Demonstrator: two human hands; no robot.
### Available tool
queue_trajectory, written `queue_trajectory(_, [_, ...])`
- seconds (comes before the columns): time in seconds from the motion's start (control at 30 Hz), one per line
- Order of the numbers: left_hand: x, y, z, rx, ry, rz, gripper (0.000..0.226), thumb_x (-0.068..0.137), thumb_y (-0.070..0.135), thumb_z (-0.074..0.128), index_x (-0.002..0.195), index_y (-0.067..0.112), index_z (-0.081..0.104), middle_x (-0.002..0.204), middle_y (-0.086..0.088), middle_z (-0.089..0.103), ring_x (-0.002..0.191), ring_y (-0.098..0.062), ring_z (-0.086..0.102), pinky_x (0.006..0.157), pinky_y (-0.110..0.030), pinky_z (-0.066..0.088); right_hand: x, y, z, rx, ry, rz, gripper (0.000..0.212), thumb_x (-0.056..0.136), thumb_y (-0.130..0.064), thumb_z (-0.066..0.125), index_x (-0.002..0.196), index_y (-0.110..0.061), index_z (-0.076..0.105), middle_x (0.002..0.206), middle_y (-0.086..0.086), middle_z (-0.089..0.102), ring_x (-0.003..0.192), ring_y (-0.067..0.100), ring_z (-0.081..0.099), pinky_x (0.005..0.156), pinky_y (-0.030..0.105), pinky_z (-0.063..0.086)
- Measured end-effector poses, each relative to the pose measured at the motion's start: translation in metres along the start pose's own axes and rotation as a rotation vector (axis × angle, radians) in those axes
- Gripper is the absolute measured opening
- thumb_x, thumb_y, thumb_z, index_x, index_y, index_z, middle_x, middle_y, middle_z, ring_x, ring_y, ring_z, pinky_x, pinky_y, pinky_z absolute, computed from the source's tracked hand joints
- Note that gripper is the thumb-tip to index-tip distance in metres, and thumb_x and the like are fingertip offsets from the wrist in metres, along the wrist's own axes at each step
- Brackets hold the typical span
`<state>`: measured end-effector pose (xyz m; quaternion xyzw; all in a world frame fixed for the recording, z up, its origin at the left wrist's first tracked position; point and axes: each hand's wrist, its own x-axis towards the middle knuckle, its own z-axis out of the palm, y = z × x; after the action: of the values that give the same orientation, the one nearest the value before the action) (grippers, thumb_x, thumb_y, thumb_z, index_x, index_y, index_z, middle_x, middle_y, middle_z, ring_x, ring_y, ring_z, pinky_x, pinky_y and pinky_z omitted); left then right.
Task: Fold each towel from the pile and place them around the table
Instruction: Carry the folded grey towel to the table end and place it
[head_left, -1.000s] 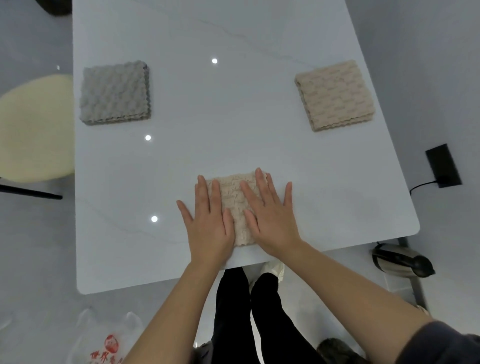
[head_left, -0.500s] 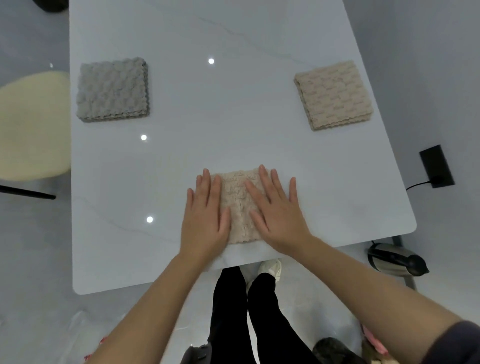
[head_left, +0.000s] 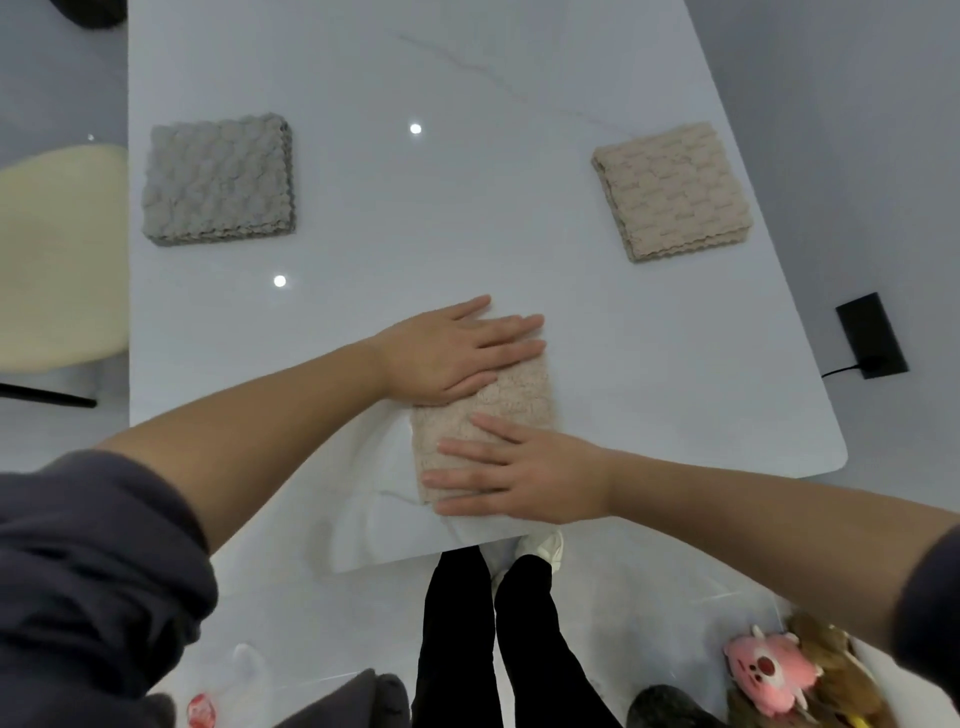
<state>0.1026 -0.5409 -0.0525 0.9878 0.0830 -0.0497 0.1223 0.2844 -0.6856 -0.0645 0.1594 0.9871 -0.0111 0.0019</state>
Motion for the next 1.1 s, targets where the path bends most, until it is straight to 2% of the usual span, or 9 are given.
queue_trajectory(0.13, [0.0,0.002,0.011,-0.008,-0.012,0.051,0.053,0.104,0.032,0.017,0.155,0.016,0.016,0.163,-0.006,0.009,0.148,-0.017,0.018,0.121,-0.046,0.011,0.001,0.013,0.002,0.045,-0.049,-0.005,0.054,0.1,-0.011,0.036,0.152,-0.02,0.028,0.161,0.0,0.024,0.149,0.027,0.016,0.121,0.046,0.011])
queue_trajectory(0.23, [-0.002,0.004,0.012,-0.016,0.008,0.054,0.053,0.104,0.031,0.018,0.155,0.015,0.018,0.163,-0.007,0.011,0.148,-0.016,0.02,0.121,-0.045,0.01,0.002,0.012,0.002,0.044,-0.024,0.005,0.054,0.099,-0.012,0.035,0.152,-0.019,0.027,0.161,0.002,0.023,0.149,0.028,0.016,0.121,0.046,0.011])
queue_trajectory(0.4, [-0.007,0.01,0.008,0.007,0.062,-0.105,0.056,0.105,0.036,0.018,0.156,0.014,0.013,0.163,-0.007,0.007,0.15,-0.022,0.008,0.122,-0.045,0.009,0.002,0.002,-0.007,0.102,0.014,0.083,0.051,0.098,-0.019,0.037,0.149,-0.018,0.037,0.158,0.007,0.03,0.148,0.029,0.021,0.12,0.048,0.015])
queue_trajectory(0.47, [-0.021,0.02,0.003,0.004,0.141,-0.29,0.058,0.104,0.036,0.022,0.155,0.009,0.014,0.163,-0.01,0.007,0.15,-0.023,0.005,0.122,-0.044,0.007,-0.008,-0.004,-0.018,0.152,0.033,0.221,0.053,0.096,-0.021,0.04,0.148,-0.015,0.04,0.157,0.011,0.031,0.148,0.031,0.021,0.12,0.049,0.015])
queue_trajectory(0.57, [-0.039,0.057,0.001,-0.055,0.292,-0.58,0.06,0.1,0.03,0.027,0.152,0.002,0.021,0.16,-0.015,0.014,0.149,-0.027,0.01,0.121,-0.043,0.006,-0.017,-0.008,-0.031,0.158,0.084,0.598,0.056,0.096,-0.021,0.042,0.149,-0.005,0.035,0.158,0.015,0.026,0.148,0.031,0.017,0.118,0.052,0.017])
queue_trajectory(0.63, [-0.036,0.089,0.009,-0.074,0.32,-0.703,0.061,0.097,0.028,0.028,0.151,0.0,0.024,0.16,-0.016,0.016,0.149,-0.028,0.012,0.12,-0.045,0.008,-0.005,-0.01,-0.03,0.17,0.093,0.836,0.058,0.096,-0.022,0.037,0.15,-0.002,0.03,0.16,0.014,0.022,0.149,0.03,0.015,0.117,0.053,0.018])
queue_trajectory(0.7, [-0.027,0.112,0.024,-0.079,0.288,-0.759,0.062,0.096,0.028,0.029,0.151,0.001,0.023,0.16,-0.016,0.016,0.149,-0.028,0.013,0.119,-0.048,0.011,0.011,-0.012,-0.022,0.198,0.07,0.967,0.059,0.097,-0.024,0.032,0.152,-0.003,0.025,0.161,0.013,0.018,0.15,0.027,0.013,0.117,0.054,0.016])
queue_trajectory(0.87, [-0.017,0.124,0.04,-0.077,0.251,-0.861,0.061,0.098,0.033,0.024,0.152,0.003,0.021,0.16,-0.014,0.016,0.149,-0.028,0.012,0.119,-0.048,0.013,0.017,-0.015,-0.005,0.193,0.004,1.023,0.061,0.098,-0.034,0.025,0.152,-0.005,0.023,0.161,0.011,0.018,0.149,0.024,0.012,0.116,0.056,0.012])
queue_trajectory(1.1, [-0.018,0.117,0.041,-0.054,0.215,-0.825,0.062,0.097,0.033,0.028,0.151,0.002,0.027,0.159,-0.014,0.02,0.148,-0.029,0.016,0.118,-0.049,0.016,0.017,-0.012,-0.004,0.181,-0.008,1.008,0.062,0.098,-0.035,0.027,0.152,-0.006,0.021,0.162,0.01,0.016,0.15,0.024,0.009,0.117,0.059,0.011])
